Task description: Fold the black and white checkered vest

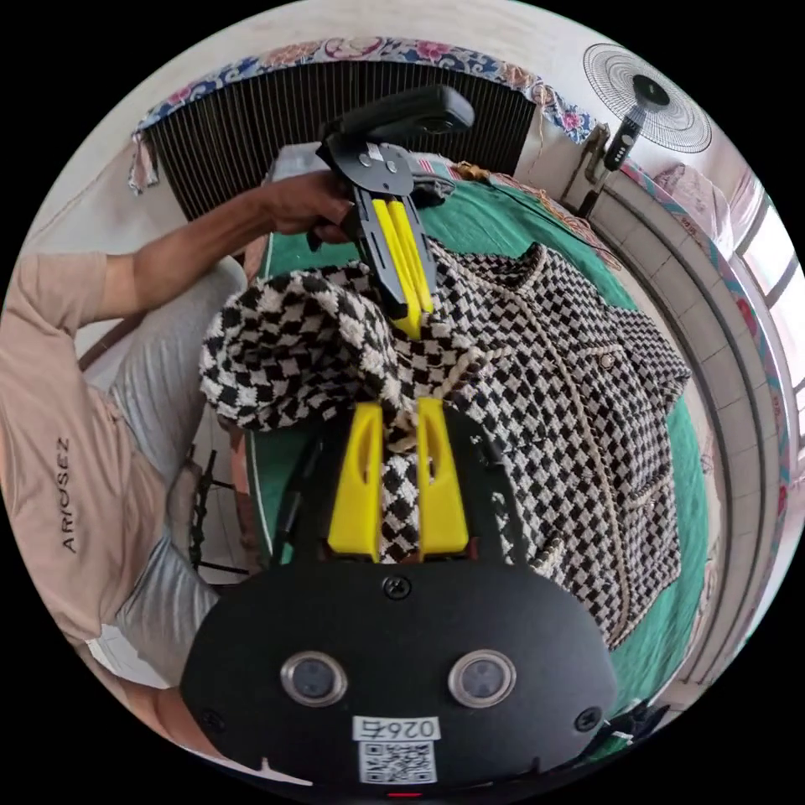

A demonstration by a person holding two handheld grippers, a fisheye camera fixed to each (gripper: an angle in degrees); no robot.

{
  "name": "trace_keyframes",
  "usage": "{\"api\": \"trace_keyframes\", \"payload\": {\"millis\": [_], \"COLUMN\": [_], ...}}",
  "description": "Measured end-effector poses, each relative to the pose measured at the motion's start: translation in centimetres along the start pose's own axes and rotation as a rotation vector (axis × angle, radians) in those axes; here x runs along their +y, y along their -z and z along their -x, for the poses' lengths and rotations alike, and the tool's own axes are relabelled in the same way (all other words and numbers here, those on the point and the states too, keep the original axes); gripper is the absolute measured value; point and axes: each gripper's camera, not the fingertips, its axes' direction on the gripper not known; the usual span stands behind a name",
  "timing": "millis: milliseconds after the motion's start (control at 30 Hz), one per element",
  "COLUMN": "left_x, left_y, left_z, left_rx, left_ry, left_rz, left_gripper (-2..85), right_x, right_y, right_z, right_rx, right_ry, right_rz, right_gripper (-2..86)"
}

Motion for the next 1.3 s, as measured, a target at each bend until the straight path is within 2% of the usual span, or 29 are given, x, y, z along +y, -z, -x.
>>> {"api": "trace_keyframes", "payload": {"millis": [67, 167, 267, 333, 400, 467, 600, 667, 733, 800, 867, 1000, 1100, 1200, 1300], "left_x": [-0.3, 0.3, 1.8, 2.5, 2.3, 0.7, -6.2, -8.2, -8.3, -6.2, -3.5, 1.9, 3.6, 3.7, 4.3], "left_y": [0.7, 3.5, 7.7, 11.7, 14.3, 15.9, 15.8, 14.7, 12.7, 11.2, 9.8, 6.8, 4.5, 2.1, 1.9], "left_z": [-1.8, -5.9, -9.7, -11.4, -11.6, -11.0, -6.4, -2.8, 1.8, 4.6, 6.6, 10.3, 11.8, 11.3, 10.3], "left_rx": [-0.075, -0.193, -0.327, -0.394, -0.385, -0.387, -0.434, -0.419, -0.279, -0.135, -0.082, -0.022, 0.012, 0.058, 0.049], "left_ry": [-0.072, -0.233, -0.324, -0.333, -0.337, -0.319, -0.197, -0.055, 0.054, 0.106, 0.173, 0.302, 0.347, 0.276, 0.241], "left_rz": [0.004, -0.039, -0.202, -0.398, -0.530, -0.580, -0.542, -0.497, -0.435, -0.452, -0.453, -0.383, -0.241, -0.033, 0.004], "left_gripper": [1.5, 0.7, 0.3, 0.2, 0.1, 0.1, 0.0, 0.2, -0.4, -0.4, 0.0, 0.3, -0.2, -0.8, -0.9], "right_x": [0.5, 1.9, 3.2, 4.0, 4.3, 3.7, -0.2, -1.8, -1.8, -1.5, -1.2, -2.6, -5.1, -7.8, -11.3], "right_y": [-1.5, -0.3, 3.1, 5.9, 8.2, 9.2, 5.4, 0.5, -4.7, -11.1, -18.0, -19.5, -18.4, -16.5, -15.8], "right_z": [1.4, 2.0, 1.0, -0.6, -3.0, -7.3, -18.2, -28.4, -36.8, -45.1, -52.3, -53.9, -54.4, -54.8, -55.0], "right_rx": [0.066, 0.061, 0.142, 0.241, 0.328, 0.432, 0.548, 0.610, 0.688, 0.652, 0.495, 0.526, 0.527, 0.444, 0.318], "right_ry": [0.041, 0.096, 0.081, 0.034, -0.015, -0.074, -0.228, -0.413, -0.583, -0.691, -0.735, -0.734, -0.726, -0.716, -0.688], "right_rz": [0.008, -0.061, -0.180, -0.290, -0.394, -0.470, -0.382, -0.266, -0.142, 0.029, 0.220, 0.167, 0.118, 0.029, -0.046], "right_gripper": [0.3, -0.1, -0.2, -0.2, -0.3, -0.2, -0.1, 0.0, 0.1, 0.7, 1.9, 2.6, 2.2, 0.3, -0.6]}}
